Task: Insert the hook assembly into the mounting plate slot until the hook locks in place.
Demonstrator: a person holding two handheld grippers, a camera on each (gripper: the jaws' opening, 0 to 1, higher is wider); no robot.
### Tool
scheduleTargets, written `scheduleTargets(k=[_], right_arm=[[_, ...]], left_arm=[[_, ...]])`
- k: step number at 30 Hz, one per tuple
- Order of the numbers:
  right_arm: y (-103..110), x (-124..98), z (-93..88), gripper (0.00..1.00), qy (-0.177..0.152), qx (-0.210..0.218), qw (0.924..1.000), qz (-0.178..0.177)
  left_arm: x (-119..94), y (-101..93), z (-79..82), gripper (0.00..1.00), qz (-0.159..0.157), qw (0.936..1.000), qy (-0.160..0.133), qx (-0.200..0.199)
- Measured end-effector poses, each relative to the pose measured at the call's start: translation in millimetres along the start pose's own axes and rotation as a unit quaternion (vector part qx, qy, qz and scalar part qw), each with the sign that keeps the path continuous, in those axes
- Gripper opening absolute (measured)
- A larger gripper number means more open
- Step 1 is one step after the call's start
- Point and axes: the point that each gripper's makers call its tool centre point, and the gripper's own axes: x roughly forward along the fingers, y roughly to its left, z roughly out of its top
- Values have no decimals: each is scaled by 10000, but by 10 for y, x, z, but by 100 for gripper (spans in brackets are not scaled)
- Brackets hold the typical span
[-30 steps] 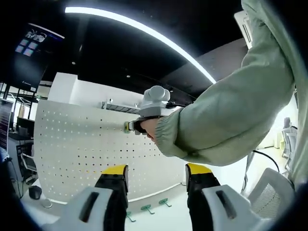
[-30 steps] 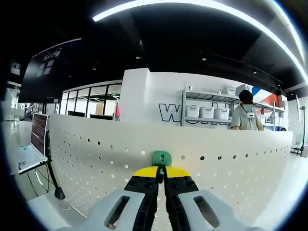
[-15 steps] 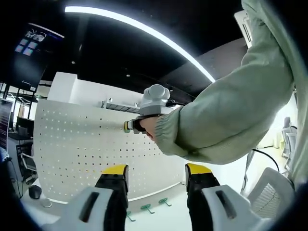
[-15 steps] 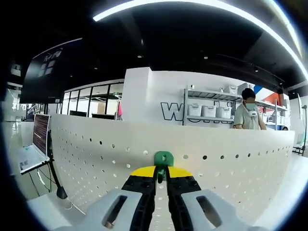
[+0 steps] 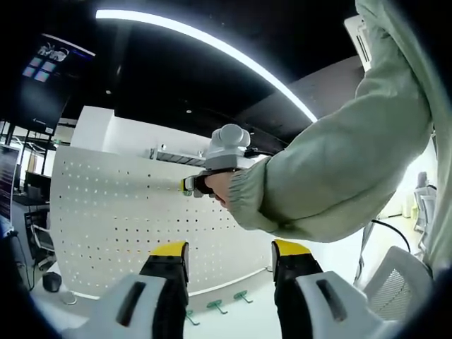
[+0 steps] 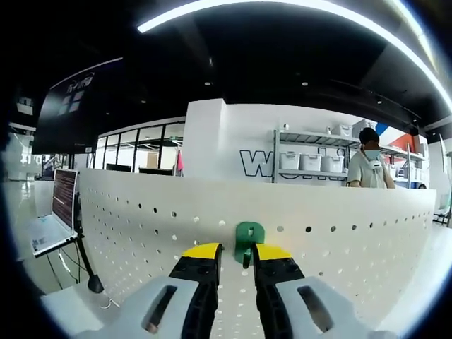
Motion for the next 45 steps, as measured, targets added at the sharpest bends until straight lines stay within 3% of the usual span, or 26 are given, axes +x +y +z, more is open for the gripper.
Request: scheduleTargets(k=[16,23,30,38,45], right_arm=[[-109,-63,31,31,-92,30,9998,-185],[-145,-134,38,42,-187,12,9996,-217],[-155,-246,-143,51,17,-1,9998,-177],[-274,-455,-305,54,133,20,9998,-164],[-422,-782,-453,59,253,16,9996,-79]], left_arm=[[1,4,-5,49,8,10000,12,-4],[3,0,-16,49,2,10000,35,12],[5,15,-38,49,34,9999,84,50],[11,-8,-62,49,1,9997,150,187],[17,-25,-102,49,-34,9993,249,279]])
